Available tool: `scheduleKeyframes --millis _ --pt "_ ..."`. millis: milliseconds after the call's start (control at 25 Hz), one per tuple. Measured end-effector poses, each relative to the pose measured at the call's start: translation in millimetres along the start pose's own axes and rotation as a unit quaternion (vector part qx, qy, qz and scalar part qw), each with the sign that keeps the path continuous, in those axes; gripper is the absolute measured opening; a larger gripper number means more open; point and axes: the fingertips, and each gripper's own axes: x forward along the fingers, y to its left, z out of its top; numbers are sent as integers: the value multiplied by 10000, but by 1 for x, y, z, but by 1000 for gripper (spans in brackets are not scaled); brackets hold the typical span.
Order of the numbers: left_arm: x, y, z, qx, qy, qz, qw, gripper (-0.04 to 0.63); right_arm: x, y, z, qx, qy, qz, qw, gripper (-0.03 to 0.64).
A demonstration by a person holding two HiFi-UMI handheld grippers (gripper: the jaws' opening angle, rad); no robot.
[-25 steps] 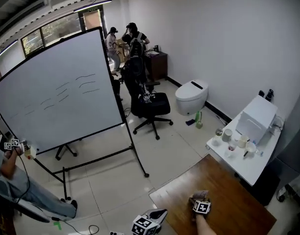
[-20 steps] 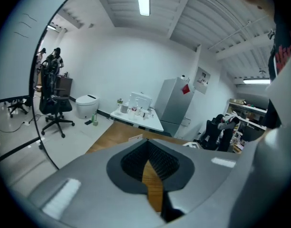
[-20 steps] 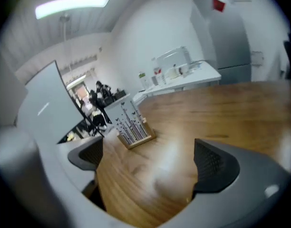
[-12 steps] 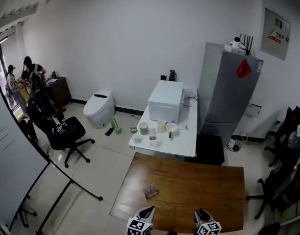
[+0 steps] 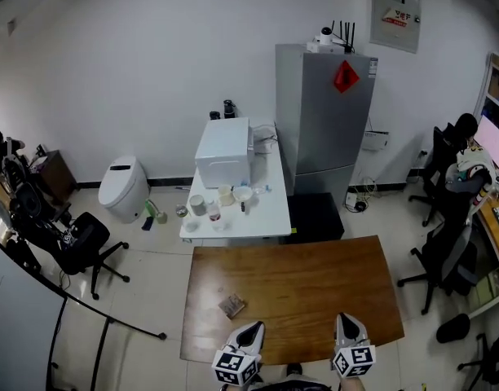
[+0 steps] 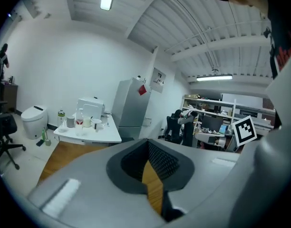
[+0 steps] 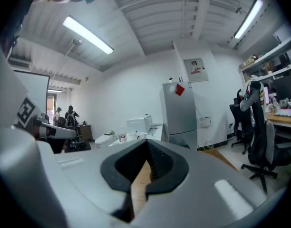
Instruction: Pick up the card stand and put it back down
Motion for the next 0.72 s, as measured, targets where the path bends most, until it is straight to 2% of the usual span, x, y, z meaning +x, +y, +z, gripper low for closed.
scheduleKeyframes --millis 200,360,600,720 --pt "-9 -2 -4 42 -59 -62 10000 -9 -4 22 -8 -62 -39 59 10000 -12" --pt "-24 4 -20 -40 52 -55 10000 -9 -13 35 -18 25 77 8 10000 -12" --pt "-31 10 -19 -10 -82 -168 9998 -9 -17 44 -3 -252 -125 -184 9994 -12" --pt "-36 13 -29 -28 7 -244 9997 -9 -18 53 -5 -309 -92 -271 9991 -12"
